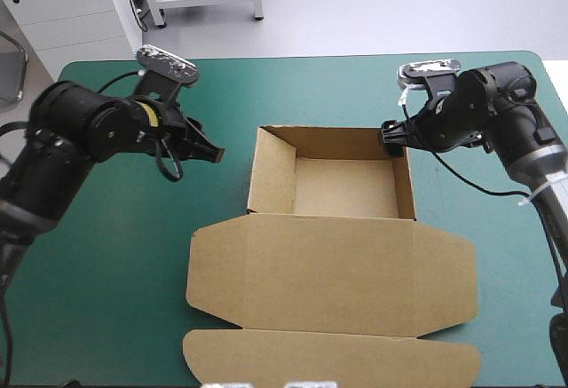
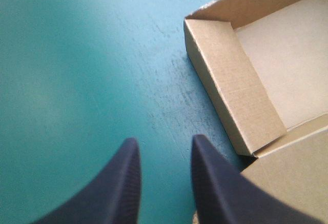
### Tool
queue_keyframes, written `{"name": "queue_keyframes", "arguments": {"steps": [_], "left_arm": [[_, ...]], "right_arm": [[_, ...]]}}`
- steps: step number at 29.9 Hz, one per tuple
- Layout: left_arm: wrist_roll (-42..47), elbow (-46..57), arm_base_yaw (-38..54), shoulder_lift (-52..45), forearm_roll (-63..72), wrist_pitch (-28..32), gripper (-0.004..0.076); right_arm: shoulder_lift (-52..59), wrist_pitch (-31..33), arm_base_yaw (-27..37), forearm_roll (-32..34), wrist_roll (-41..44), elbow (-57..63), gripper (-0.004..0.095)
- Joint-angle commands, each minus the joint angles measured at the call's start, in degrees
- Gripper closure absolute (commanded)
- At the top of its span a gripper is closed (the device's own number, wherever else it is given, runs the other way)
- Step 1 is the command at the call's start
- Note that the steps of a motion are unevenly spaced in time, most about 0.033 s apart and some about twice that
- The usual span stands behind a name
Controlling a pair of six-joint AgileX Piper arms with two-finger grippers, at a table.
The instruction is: Fold the box
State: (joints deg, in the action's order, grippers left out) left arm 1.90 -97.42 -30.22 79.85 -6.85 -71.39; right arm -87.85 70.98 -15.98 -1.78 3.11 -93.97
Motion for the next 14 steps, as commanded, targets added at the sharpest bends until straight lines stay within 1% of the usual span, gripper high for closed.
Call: {"name": "queue_keyframes", "arguments": {"steps": [1,7,8,12,14], "left_arm": [[-1.9,-1.2,-0.2,-5.8,-0.3,-2.6,0.0727],[-1.9,-0.5,-0.2,-10.8,0.7,-2.6,0.0731],[-3.0,0.4,-0.2,-11.6,0.7,-2.6,0.0731],[-3.6,6.7,-0.2,-15.0,-1.2,-2.6,0.0731],[-3.6,11.8,-0.2,-17.4,-2.4,-2.6,0.0731]], "right_arm": [[3.1,-1.6,0.3,0.3,-0.4,-1.6,-0.0023],[2.4,-0.2,0.3,-1.6,0.3,-1.6,-0.0019],[2.1,-0.2,0.3,-1.9,0.3,-1.6,-0.0019],[1.4,-0.2,0.3,-2.2,0.7,-1.6,-0.0019],[0.7,-0.2,0.3,-2.2,0.7,-1.6,-0.0019]]}}
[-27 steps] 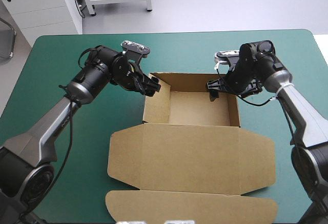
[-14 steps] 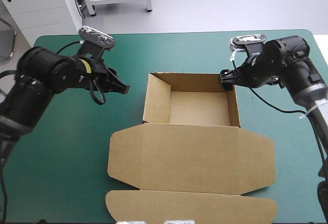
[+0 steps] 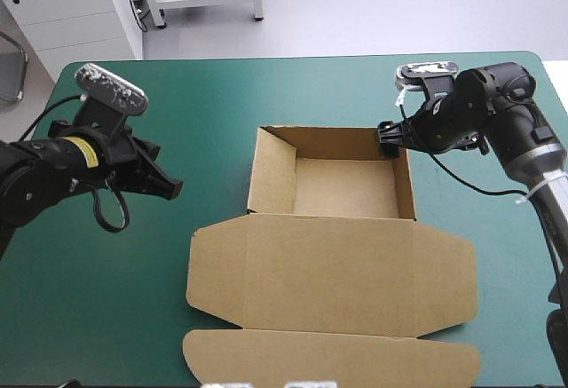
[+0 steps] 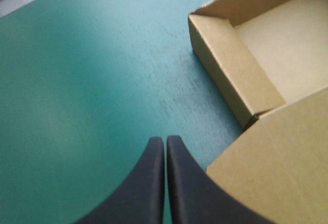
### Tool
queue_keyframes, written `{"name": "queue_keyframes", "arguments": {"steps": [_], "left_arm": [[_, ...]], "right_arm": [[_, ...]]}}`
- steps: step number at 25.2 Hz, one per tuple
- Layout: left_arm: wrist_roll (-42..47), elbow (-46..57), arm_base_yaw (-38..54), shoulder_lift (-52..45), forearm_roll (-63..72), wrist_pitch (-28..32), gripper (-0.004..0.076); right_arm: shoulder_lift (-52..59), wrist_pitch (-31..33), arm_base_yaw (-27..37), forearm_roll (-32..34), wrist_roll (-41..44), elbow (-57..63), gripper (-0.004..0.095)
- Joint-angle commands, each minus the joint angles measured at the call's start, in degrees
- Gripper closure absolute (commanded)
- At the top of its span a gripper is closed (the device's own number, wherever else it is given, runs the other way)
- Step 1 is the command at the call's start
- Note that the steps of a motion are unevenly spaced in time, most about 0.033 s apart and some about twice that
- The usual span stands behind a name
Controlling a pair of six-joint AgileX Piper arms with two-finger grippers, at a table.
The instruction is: Fold the box
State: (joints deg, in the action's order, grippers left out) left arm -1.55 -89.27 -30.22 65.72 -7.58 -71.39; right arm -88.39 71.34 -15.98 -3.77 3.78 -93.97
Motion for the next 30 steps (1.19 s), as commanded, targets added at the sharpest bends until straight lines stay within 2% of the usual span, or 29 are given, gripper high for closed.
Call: {"name": "queue_keyframes", "arguments": {"steps": [1,4,7,9,12,17,20,23,24,26,28,30], "left_arm": [[-0.1,5.9,-0.2,-4.5,-1.7,-2.6,0.0731],[0.4,18.0,-0.2,-9.5,-1.2,-0.8,0.0731],[3.0,29.3,-0.2,-15.1,-1.3,4.5,0.0731],[4.5,34.9,-0.2,-18.1,-1.1,4.4,0.0731],[6.3,40.6,-0.2,-21.2,-1.1,4.7,0.0731],[6.5,42.5,-0.2,-23.8,-1.1,5.5,0.0731],[6.5,42.5,-0.2,-24.8,-1.2,5.5,0.0731],[6.5,42.5,-0.2,-25.1,-1.2,5.6,0.0731],[6.5,42.5,-0.2,-25.1,-1.2,5.6,0.0731],[6.5,42.5,-0.2,-25.1,-1.2,6.1,0.0731],[6.5,42.5,-0.2,-25.1,-1.2,6.7,0.0731],[6.5,42.5,-0.2,-25.1,-1.2,7.1,0.0731]], "right_arm": [[0.8,-0.6,0.3,-0.1,0.0,-1.6,-0.0019],[-1.8,-0.6,0.3,0.0,0.0,-1.6,-0.0019],[-5.1,-0.6,0.3,0.0,0.3,-1.6,-0.0019],[-7.9,-0.5,0.3,0.0,1.2,-1.6,-0.0019],[-11.5,-0.9,0.3,0.6,1.7,-1.6,-0.0015],[-15.6,-1.7,0.3,2.1,2.1,-1.6,0.0087],[-17.1,-1.7,0.3,2.1,2.1,-1.6,0.0227],[-18.1,-1.7,0.3,2.1,2.1,-1.6,0.0433],[-18.1,-1.8,0.3,2.1,2.1,-1.6,0.0523],[-18.1,-2.1,0.3,2.1,2.1,-1.6,0.0777],[-18.1,-2.2,0.3,2.1,2.0,-1.6,0.0933],[-18.1,-2.3,0.3,2.1,1.3,-1.6,0.0926]]}}
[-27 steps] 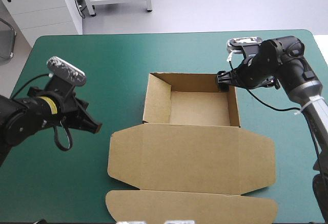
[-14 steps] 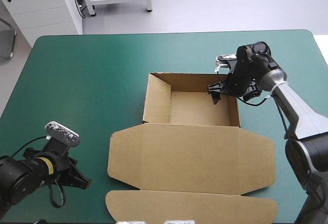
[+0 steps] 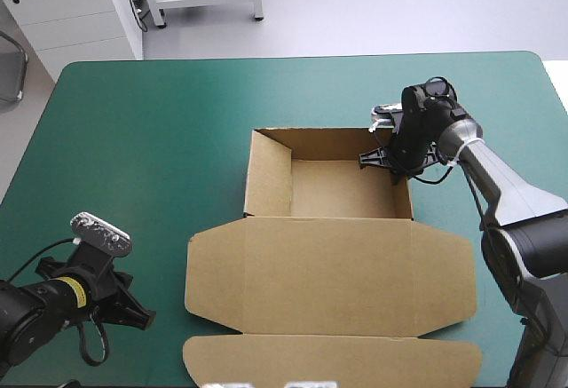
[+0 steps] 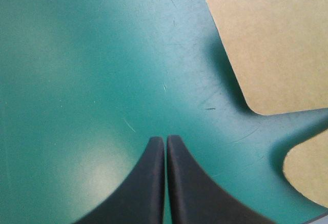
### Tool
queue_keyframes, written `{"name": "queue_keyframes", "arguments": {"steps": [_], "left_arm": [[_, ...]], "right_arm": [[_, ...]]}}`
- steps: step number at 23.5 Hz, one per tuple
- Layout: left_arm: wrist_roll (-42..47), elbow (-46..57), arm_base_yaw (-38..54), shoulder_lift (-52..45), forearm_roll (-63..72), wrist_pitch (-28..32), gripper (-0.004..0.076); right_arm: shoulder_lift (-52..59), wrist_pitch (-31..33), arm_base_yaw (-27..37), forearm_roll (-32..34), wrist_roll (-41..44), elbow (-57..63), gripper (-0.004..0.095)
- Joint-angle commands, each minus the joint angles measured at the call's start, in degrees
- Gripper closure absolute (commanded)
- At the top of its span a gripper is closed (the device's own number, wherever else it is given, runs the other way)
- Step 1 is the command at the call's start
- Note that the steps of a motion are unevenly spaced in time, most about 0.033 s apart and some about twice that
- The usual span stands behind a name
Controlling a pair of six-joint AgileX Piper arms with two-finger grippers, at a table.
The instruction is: Fold the box
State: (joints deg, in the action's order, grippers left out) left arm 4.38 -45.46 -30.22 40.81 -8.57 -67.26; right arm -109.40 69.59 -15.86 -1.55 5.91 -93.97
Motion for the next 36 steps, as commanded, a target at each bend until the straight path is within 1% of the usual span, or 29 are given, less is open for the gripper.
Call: {"name": "queue_keyframes", "arguments": {"steps": [1,4,6,8,9,10,11,13,14,16,19,22,24,27,31,33,36], "left_arm": [[0.6,-1.3,-0.2,-0.1,-0.2,3.0,0.0731],[0.6,-1.3,-0.2,-0.1,-0.2,3.0,0.0731],[0.6,-1.3,-0.2,-0.1,-0.2,3.3,0.0731],[-0.2,-1.3,-0.2,-0.1,-0.2,3.6,0.0731],[-0.2,-1.3,-0.2,-0.1,-0.6,3.6,0.0731],[-0.2,-1.3,-0.2,-0.1,-0.6,3.4,0.0731],[-0.2,-1.3,-0.2,-0.1,-0.7,3.0,0.0731],[-0.2,-1.3,-0.2,-0.1,-0.7,3.0,0.0731],[-0.2,-1.3,-0.2,-0.1,-0.7,2.8,0.0731],[-0.2,-1.3,-0.2,-0.1,-0.7,2.5,0.0731],[0.0,-1.3,-0.2,-0.1,-0.7,2.3,0.0731],[0.1,-1.3,-0.2,-0.1,-0.7,2.7,0.0731],[0.1,-1.3,-0.2,-0.1,-0.7,3.2,0.0731],[0.1,-1.3,-0.2,-0.1,-0.6,3.0,0.0731],[0.1,-1.3,-0.2,-0.1,-0.6,3.0,0.0731],[0.1,-1.3,-0.2,-0.1,-0.6,3.0,0.0731],[0.1,-1.3,-0.2,-0.1,-0.7,3.2,0.0731]], "right_arm": [[2.9,-0.5,0.2,-0.1,-1.3,-1.6,0.0928],[2.9,-0.5,0.2,-0.1,-3.3,-1.7,0.0928],[2.9,-0.5,0.2,0.1,-6.3,-3.8,0.0928],[2.9,-1.0,0.2,3.9,-6.8,-8.2,0.0928],[2.9,-1.0,0.2,8.0,-6.8,-11.4,0.0928],[2.9,-1.0,0.3,10.3,-6.7,-13.2,0.0928],[2.9,-1.1,0.5,15.3,-6.6,-16.7,0.0928],[2.9,-1.3,2.7,19.5,-5.5,-21.4,0.0928],[2.9,-1.3,4.5,19.8,-5.5,-24.0,0.0928],[2.9,-1.5,8.6,19.8,-5.5,-26.8,0.0928],[2.9,-1.3,15.7,18.8,-5.1,-27.4,0.0928],[2.9,-1.9,25.0,15.2,-3.2,-27.3,0.0928],[2.7,-2.4,28.8,14.3,-3.2,-27.3,0.0928],[2.1,-2.4,33.7,14.3,-3.2,-27.3,0.0928],[0.6,-1.1,38.5,13.8,-3.2,-27.3,0.0928],[-0.1,-0.9,40.8,12.2,-3.2,-27.3,0.0928],[-1.4,-1.4,43.1,8.1,-4.3,-27.3,0.0928]]}}
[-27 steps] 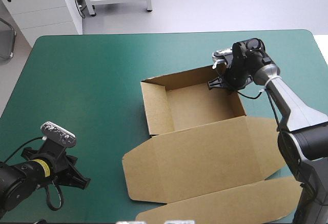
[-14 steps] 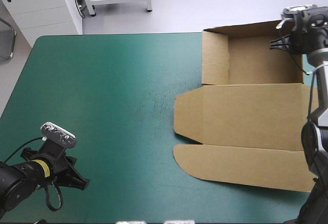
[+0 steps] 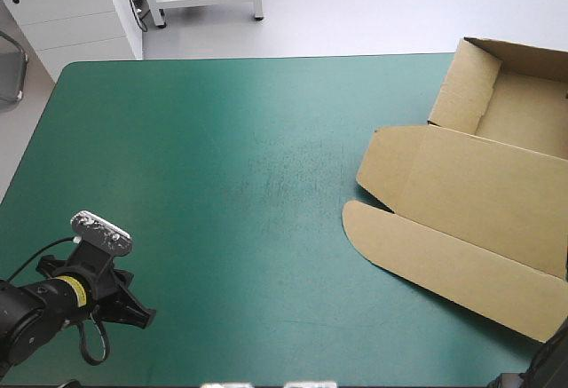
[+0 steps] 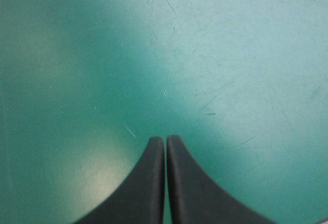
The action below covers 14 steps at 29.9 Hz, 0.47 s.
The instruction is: Fold the box
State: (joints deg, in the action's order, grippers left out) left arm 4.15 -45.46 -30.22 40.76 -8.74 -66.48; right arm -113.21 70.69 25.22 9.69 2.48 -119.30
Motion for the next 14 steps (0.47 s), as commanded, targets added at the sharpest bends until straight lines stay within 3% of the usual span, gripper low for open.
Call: {"name": "queue_keyframes", "arguments": {"steps": [1,7,9,11,14], "left_arm": [[0.3,-1.3,-0.2,-0.1,-0.5,2.4,0.0731],[0.3,-1.3,-0.2,-0.1,-0.4,2.3,0.0731],[0.3,-1.3,-0.2,-0.1,-0.4,2.3,0.0731],[0.3,-1.3,-0.2,-0.1,-0.4,2.3,0.0731],[0.3,-1.3,-0.2,-0.1,-0.4,2.4,0.0731]], "right_arm": [[2.0,-2.9,2.5,-3.9,-1.3,-2.0,0.0928],[0.5,-3.2,3.1,-3.2,-3.2,-2.0,0.0916],[0.4,-3.5,3.1,-3.7,-3.0,-2.0,0.0869],[0.4,-4.1,3.1,-4.0,-3.0,-2.0,0.0781],[0.4,-4.0,3.1,-3.8,-3.0,-2.0,0.0548]]}}
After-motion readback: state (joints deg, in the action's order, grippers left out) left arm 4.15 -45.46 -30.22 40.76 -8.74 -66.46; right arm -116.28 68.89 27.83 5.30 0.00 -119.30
